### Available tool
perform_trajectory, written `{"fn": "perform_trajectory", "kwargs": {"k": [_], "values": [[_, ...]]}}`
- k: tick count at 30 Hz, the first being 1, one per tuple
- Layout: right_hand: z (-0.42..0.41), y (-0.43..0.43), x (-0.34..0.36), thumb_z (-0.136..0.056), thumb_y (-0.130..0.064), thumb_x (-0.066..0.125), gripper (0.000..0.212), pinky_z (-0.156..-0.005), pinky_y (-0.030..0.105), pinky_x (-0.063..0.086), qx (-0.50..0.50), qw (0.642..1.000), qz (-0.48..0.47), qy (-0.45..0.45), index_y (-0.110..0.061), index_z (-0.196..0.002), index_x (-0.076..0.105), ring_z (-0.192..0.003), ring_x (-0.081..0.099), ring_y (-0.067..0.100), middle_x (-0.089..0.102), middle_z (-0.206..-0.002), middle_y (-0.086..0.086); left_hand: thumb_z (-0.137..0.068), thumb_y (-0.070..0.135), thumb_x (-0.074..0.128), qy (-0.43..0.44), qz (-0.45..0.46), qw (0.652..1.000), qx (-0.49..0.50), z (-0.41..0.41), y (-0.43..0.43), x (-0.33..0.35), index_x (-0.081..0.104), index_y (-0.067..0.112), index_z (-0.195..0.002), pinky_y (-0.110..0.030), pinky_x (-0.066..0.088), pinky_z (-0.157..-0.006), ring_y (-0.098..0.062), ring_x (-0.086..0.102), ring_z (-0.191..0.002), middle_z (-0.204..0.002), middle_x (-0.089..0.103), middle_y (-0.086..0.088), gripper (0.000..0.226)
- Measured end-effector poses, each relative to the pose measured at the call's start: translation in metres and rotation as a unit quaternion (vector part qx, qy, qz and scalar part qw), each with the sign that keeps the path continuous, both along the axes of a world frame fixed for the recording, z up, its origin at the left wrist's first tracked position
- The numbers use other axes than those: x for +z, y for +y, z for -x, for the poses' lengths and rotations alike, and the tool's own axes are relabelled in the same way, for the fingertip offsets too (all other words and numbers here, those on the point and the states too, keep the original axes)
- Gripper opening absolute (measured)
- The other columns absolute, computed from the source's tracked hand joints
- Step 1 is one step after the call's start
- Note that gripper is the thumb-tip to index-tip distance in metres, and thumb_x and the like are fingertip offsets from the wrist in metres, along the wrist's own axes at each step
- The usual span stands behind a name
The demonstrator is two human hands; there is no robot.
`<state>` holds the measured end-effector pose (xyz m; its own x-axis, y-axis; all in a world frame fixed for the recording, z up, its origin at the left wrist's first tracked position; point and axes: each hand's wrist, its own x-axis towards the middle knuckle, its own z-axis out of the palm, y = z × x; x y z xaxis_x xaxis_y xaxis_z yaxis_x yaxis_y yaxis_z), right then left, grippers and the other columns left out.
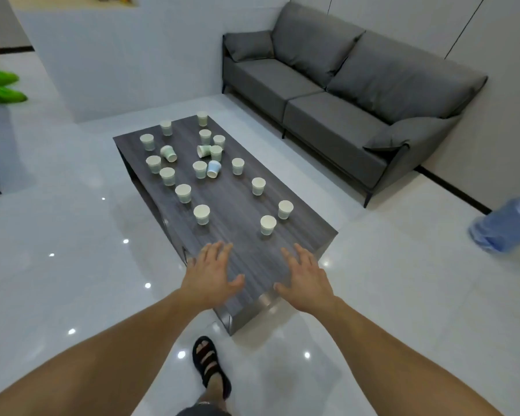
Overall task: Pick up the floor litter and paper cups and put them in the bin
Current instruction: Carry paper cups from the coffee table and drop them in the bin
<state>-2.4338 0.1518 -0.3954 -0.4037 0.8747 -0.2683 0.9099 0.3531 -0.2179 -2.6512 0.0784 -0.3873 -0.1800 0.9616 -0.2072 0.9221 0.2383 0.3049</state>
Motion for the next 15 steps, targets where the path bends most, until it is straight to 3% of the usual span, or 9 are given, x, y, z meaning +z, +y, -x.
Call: {"fn": "perform_trajectory", "kwargs": {"k": [10,15], "values": [[0.041,0.163,-0.031,-0.085,-0.055,0.057,0.088,-0.115,0.051,0.026,0.014,0.997,0.047,-0.051,-0.037,-0.153,0.004,-0.149,0.001,0.023,-0.002,-0.163,-0.003,-0.084,0.062,0.046,-0.03,0.03,0.999,0.015,0.054,0.164,-0.018,0.007,0.026,-0.152,-0.05,0.015,-0.116,-0.021,0.005,-0.146,-0.159,0.008,0.001,0.086],[0.058,0.246,-0.064,-0.085,-0.049,0.059,0.086,-0.114,0.048,0.029,0.096,0.99,0.074,-0.075,-0.034,-0.152,0.008,-0.148,0.004,0.026,0.002,-0.162,0.001,-0.085,0.061,0.046,-0.053,0.068,0.993,0.085,0.052,0.209,-0.047,0.007,0.025,-0.152,-0.049,0.015,-0.117,-0.022,0.005,-0.147,-0.16,0.008,-0.001,0.086]]}}
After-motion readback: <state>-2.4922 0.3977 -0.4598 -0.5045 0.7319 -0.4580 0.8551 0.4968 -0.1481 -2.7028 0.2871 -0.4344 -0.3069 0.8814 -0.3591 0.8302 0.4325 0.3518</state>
